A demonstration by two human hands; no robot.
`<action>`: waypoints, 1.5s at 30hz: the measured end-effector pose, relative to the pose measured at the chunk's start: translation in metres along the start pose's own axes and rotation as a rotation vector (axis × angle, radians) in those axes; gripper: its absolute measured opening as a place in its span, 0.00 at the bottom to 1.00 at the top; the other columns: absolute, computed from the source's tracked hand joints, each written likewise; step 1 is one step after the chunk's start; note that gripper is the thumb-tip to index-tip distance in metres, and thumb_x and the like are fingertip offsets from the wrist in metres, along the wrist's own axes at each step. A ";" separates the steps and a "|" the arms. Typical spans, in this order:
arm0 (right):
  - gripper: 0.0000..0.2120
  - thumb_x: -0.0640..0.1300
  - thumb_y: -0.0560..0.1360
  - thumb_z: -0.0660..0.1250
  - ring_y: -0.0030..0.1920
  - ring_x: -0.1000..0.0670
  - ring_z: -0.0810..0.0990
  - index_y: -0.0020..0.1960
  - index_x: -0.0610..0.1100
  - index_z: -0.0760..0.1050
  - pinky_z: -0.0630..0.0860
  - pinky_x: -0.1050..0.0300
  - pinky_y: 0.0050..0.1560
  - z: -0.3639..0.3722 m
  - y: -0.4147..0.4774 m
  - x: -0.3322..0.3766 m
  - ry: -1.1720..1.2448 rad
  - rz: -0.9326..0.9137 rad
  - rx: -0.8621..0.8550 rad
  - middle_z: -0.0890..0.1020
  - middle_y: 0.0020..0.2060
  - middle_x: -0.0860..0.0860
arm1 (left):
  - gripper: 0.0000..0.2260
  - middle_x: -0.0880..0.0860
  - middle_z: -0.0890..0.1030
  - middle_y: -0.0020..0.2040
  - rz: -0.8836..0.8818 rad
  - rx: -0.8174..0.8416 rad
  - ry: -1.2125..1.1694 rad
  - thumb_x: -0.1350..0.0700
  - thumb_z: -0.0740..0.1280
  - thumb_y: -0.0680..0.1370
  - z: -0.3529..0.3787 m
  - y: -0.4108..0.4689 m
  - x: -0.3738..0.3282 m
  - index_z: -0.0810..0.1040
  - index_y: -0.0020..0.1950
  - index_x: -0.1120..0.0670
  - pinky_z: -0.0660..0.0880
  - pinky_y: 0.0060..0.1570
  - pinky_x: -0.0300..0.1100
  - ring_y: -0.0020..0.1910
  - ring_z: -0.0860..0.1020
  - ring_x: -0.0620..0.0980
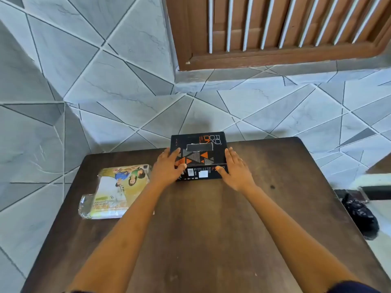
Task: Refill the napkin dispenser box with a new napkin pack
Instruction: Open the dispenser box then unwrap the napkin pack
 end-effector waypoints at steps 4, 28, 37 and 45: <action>0.34 0.54 0.78 0.55 0.75 0.43 0.54 0.74 0.41 0.42 0.58 0.45 0.72 0.005 0.015 -0.005 0.107 0.062 0.035 0.48 0.76 0.44 | 0.26 0.58 0.54 0.77 -0.078 0.061 -0.040 0.46 0.58 0.79 0.006 0.015 0.001 0.56 0.75 0.50 0.61 0.70 0.54 0.74 0.57 0.59; 0.21 0.49 0.78 0.59 0.54 0.49 0.81 0.70 0.47 0.64 0.75 0.58 0.47 0.017 -0.188 -0.014 0.237 0.169 -0.238 0.67 0.71 0.52 | 0.25 0.56 0.56 0.77 -0.016 0.089 0.135 0.41 0.54 0.79 0.043 -0.169 -0.005 0.58 0.74 0.46 0.75 0.56 0.49 0.64 0.74 0.56; 0.13 0.41 0.76 0.62 0.49 0.52 0.79 0.60 0.44 0.75 0.74 0.60 0.50 0.016 -0.214 -0.044 0.761 0.342 -0.336 0.82 0.52 0.49 | 0.31 0.50 0.46 0.78 0.132 0.120 0.052 0.40 0.64 0.74 0.059 -0.204 -0.013 0.56 0.74 0.42 0.61 0.70 0.54 0.77 0.48 0.54; 0.13 0.37 0.76 0.62 0.48 0.49 0.78 0.59 0.39 0.76 0.75 0.59 0.49 0.030 -0.189 -0.064 1.055 0.337 -0.169 0.81 0.49 0.45 | 0.28 0.47 0.48 0.78 0.065 0.123 0.092 0.42 0.63 0.75 0.068 -0.202 -0.028 0.56 0.73 0.37 0.71 0.61 0.55 0.77 0.44 0.53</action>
Point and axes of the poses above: each hand's wrist, its own y-axis towards the middle knuckle, its own z-axis out of the palm, x = y × z, the point moved 9 cm from there along y, towards the middle knuckle
